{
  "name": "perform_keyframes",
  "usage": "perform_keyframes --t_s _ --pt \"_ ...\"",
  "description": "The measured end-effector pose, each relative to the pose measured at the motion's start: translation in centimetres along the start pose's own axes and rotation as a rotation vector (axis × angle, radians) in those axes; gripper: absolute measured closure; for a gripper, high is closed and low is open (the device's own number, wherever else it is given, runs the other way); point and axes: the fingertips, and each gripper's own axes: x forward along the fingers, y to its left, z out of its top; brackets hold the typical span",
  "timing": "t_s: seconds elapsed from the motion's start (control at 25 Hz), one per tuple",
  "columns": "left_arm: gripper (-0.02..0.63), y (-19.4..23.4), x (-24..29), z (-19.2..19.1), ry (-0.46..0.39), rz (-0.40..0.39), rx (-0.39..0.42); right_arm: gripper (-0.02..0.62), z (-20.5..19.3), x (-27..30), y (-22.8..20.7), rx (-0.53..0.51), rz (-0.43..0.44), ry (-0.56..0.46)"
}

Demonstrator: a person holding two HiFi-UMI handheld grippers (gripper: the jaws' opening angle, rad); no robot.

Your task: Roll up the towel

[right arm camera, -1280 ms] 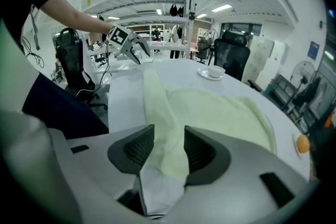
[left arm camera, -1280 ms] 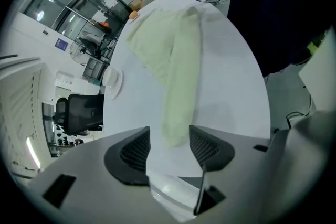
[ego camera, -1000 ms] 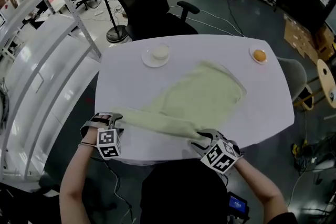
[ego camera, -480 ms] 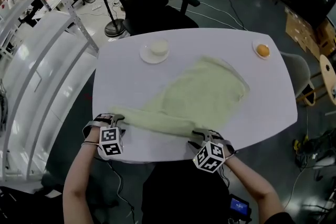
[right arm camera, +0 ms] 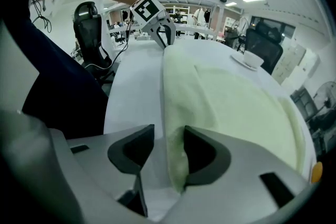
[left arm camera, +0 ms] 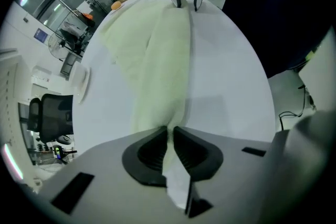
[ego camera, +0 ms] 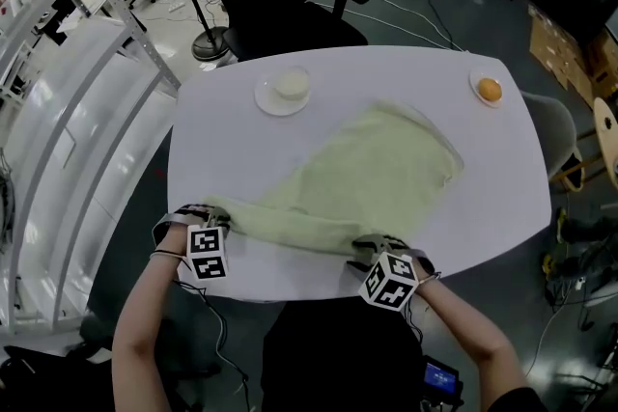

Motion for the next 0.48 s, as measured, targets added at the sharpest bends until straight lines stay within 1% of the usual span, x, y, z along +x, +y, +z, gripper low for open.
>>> perform_keyframes --t_s 0.04,0.08,0.12,0.16,0.2,0.32,0.48 --pt "0.558 0.2 0.0 -0.1 0.006 0.007 0.014 0.435 0.0 0.0 -0.4 -0.016 -0.024 0.006" --pt "0.563 0.4 0.0 -0.1 0.012 0.009 0.026 0.521 -0.1 -0.1 -0.9 -0.034 -0.052 0.012" --pt "0.568 0.6 0.0 -0.1 0.016 0.008 0.031 0.535 -0.2 -0.2 -1.3 -0.051 -0.071 0.016" --pt "0.571 0.8 -0.1 0.0 0.018 0.007 0.031 0.538 -0.2 -0.3 -1.6 -0.063 -0.079 0.018" --pt "0.572 1.0 -0.2 -0.1 0.018 0.009 0.029 0.557 -0.1 -0.5 -1.7 -0.073 -0.083 0.019" --pt "0.575 1.9 -1.1 -0.3 0.02 0.035 0.028 0.561 0.3 -1.6 -2.2 -0.109 -0.099 0.013" --pt "0.577 3.0 -2.5 -0.7 0.018 0.076 0.026 0.563 1.5 -3.6 -3.3 -0.101 -0.13 -0.019"
